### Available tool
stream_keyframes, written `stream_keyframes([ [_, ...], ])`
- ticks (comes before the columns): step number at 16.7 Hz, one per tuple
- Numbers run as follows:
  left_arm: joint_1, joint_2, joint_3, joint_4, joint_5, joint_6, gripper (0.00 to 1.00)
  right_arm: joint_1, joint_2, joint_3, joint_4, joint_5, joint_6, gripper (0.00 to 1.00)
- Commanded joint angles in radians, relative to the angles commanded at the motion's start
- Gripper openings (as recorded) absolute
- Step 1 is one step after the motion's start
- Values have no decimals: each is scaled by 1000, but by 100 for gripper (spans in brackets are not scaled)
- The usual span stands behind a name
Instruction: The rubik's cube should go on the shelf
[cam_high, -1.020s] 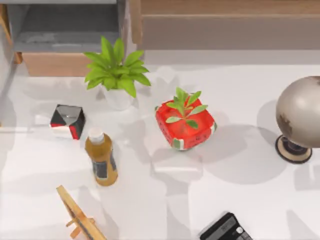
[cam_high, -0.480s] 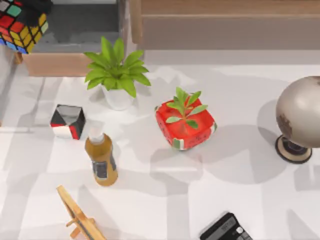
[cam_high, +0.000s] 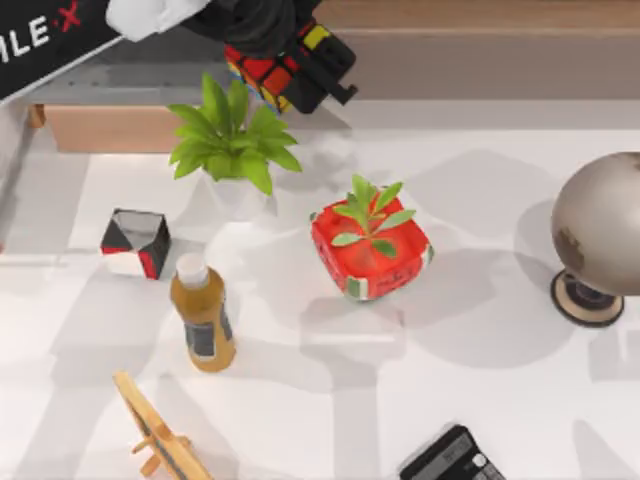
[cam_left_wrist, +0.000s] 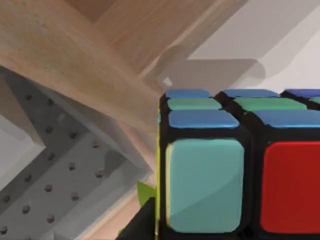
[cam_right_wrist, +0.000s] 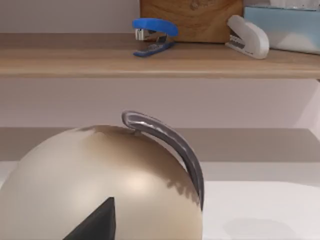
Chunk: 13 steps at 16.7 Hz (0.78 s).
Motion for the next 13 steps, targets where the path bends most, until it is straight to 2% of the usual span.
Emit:
stream_keyframes([
  [6, -205, 94, -145, 590, -192, -31, 0, 0, 0, 0, 0, 0, 0, 100],
  [13, -309, 290, -213, 1305, -427, -75, 0, 0, 0, 0, 0, 0, 0, 100],
])
